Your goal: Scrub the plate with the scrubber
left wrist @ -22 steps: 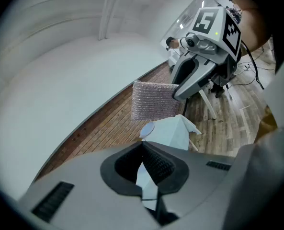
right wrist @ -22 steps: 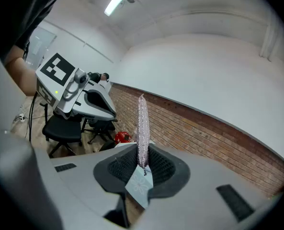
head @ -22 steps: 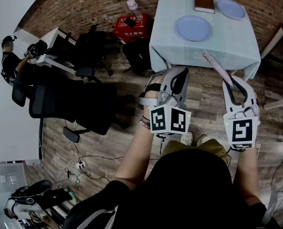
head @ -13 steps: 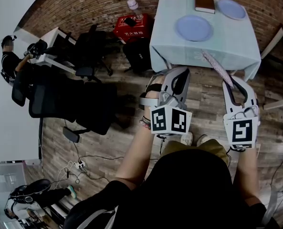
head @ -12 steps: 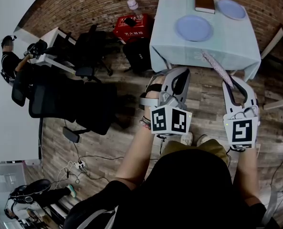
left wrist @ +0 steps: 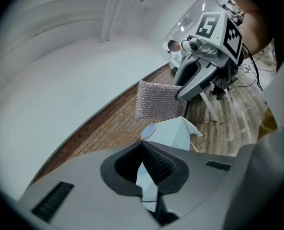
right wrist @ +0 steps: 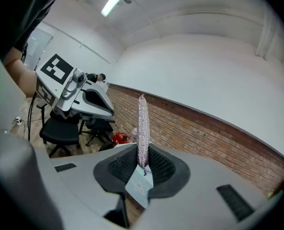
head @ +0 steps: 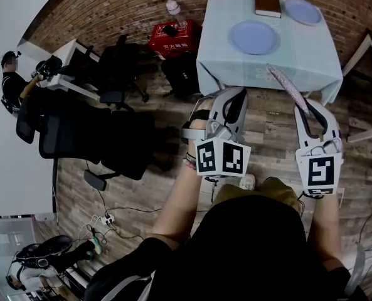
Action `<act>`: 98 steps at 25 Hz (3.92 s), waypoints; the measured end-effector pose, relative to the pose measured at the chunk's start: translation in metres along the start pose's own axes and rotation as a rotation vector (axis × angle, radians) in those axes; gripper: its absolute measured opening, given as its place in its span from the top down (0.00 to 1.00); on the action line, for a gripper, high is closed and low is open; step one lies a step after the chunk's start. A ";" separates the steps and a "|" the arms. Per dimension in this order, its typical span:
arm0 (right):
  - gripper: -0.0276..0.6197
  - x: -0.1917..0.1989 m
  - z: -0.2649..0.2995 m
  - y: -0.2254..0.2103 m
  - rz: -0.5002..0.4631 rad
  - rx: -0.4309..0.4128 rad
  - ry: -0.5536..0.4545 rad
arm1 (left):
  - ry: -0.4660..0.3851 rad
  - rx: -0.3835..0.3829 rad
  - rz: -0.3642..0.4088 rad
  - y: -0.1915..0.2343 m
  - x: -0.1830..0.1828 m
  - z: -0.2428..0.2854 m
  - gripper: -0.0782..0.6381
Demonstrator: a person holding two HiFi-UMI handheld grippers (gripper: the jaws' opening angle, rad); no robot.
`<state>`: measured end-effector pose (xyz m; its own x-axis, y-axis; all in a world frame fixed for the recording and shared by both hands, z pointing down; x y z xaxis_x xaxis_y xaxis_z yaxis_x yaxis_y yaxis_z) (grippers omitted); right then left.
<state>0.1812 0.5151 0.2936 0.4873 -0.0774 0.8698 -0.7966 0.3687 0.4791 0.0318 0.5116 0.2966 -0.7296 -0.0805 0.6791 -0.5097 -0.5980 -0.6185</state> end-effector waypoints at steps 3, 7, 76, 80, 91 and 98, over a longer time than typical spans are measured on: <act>0.82 -0.002 0.001 0.003 0.000 0.002 -0.003 | -0.005 -0.002 0.002 0.003 0.002 -0.003 0.86; 0.82 -0.002 0.004 0.008 -0.007 -0.007 0.003 | -0.008 0.001 0.002 0.006 0.005 -0.003 0.86; 0.82 0.058 0.525 -0.153 0.049 -0.287 -0.128 | 0.201 -0.013 -0.117 0.296 0.083 0.415 0.86; 0.82 0.058 0.525 -0.153 0.071 -0.279 -0.091 | 0.193 0.008 -0.104 0.298 0.082 0.420 0.86; 0.82 0.048 0.556 -0.134 0.078 -0.174 0.007 | 0.120 0.128 -0.104 0.324 0.118 0.440 0.86; 0.82 0.038 0.580 -0.110 0.077 -0.104 0.079 | 0.097 0.224 -0.049 0.344 0.157 0.453 0.86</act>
<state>0.0792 -0.0655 0.3423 0.4563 0.0263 0.8895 -0.7932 0.4650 0.3931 -0.0518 -0.0681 0.3694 -0.7524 0.0233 0.6583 -0.4394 -0.7623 -0.4753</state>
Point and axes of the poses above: the fingertips, and each gripper's own axes: z forward along the fingers, y to its left, x out of its underside, the point moved 4 cm from there along -z, backward along the fingers, and after that the axes turned 14 degrees about x, right-handed, at the moved point
